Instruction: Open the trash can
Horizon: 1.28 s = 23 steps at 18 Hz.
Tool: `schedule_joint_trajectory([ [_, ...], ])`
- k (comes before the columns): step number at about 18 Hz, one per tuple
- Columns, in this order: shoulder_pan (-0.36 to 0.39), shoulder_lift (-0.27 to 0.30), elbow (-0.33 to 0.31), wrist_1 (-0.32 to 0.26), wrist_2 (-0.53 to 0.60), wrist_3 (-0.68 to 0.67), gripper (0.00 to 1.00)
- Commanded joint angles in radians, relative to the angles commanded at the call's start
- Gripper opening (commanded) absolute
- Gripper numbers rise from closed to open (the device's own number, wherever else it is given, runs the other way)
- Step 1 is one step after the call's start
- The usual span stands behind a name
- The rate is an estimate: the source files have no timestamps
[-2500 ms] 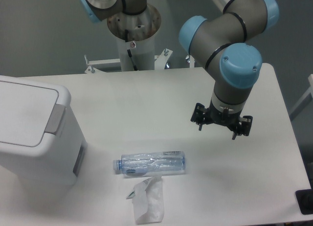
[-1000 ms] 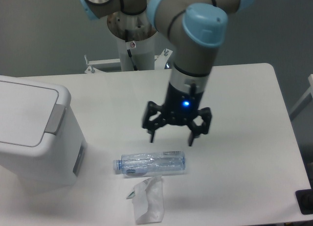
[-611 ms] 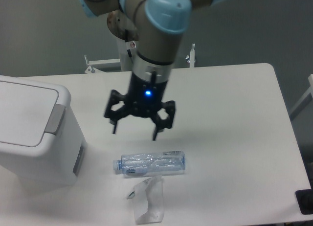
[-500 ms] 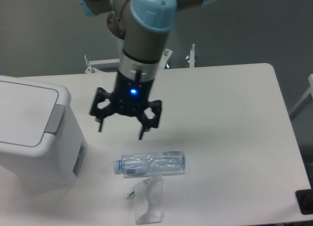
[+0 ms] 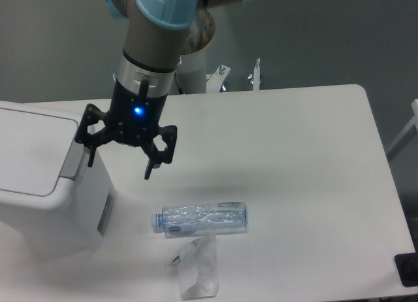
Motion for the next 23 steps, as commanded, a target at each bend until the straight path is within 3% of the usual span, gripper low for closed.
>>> schedule_joint_trajectory([
  [3, -0.002, 0.003, -0.005, 0.0, 0.002, -0.005, 1.0],
  [9, -0.005, 0.057, -0.08, 0.009, 0.005, -0.002, 1.0],
  [23, -0.023, 0.037, -0.089, 0.028, 0.02, -0.003, 1.0],
])
